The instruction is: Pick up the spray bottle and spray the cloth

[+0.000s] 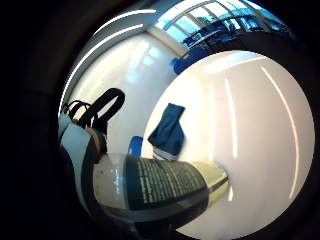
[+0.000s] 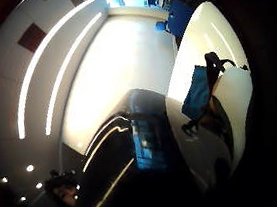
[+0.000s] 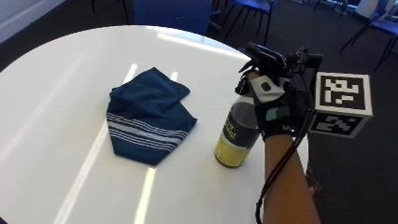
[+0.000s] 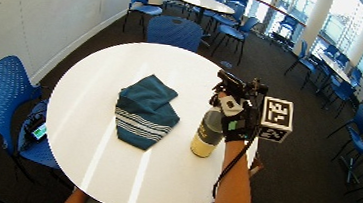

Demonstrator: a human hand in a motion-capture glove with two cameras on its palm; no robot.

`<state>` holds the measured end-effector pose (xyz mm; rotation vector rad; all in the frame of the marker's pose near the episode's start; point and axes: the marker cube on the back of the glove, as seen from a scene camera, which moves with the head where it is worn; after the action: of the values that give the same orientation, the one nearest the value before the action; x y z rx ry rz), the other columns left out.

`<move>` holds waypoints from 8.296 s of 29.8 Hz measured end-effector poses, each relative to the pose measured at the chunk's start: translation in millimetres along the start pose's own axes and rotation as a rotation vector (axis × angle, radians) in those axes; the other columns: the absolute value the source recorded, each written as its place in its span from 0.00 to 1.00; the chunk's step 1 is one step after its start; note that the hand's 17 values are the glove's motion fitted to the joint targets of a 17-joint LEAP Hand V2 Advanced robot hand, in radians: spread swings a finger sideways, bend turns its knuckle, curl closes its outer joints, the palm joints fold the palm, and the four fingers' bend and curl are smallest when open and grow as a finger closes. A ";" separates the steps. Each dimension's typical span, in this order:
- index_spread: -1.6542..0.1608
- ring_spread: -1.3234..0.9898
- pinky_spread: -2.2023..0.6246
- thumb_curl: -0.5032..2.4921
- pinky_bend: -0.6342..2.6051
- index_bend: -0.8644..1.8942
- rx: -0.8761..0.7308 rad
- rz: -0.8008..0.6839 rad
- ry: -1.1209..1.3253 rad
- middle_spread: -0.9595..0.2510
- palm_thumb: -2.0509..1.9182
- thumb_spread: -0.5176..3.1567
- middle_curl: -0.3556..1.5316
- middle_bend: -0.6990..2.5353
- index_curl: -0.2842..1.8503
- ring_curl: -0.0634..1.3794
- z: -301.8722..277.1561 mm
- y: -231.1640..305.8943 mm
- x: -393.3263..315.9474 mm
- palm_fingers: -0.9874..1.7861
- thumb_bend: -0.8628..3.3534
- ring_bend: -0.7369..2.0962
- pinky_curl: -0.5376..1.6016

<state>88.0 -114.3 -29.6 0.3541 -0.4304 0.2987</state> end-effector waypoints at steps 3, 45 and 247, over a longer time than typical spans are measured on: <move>0.77 0.45 0.67 0.42 0.30 0.49 0.017 0.012 0.022 0.63 0.74 0.20 0.46 0.42 0.39 0.37 -4.9 0.8 3.2 0.86 0.20 0.44 0.44; 0.78 0.46 0.67 0.44 0.30 0.49 -0.133 -0.266 1.075 0.64 0.74 0.20 0.46 0.42 0.39 0.37 44.2 -83.1 -36.8 0.86 0.20 0.46 0.44; 0.73 0.48 0.78 0.42 0.26 0.31 -0.450 -0.051 -0.049 0.62 0.72 0.32 0.45 0.39 0.30 0.38 258.4 7.1 -82.4 0.65 0.19 0.49 0.43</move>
<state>-76.7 -226.5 154.6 -0.0674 -0.5219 0.1366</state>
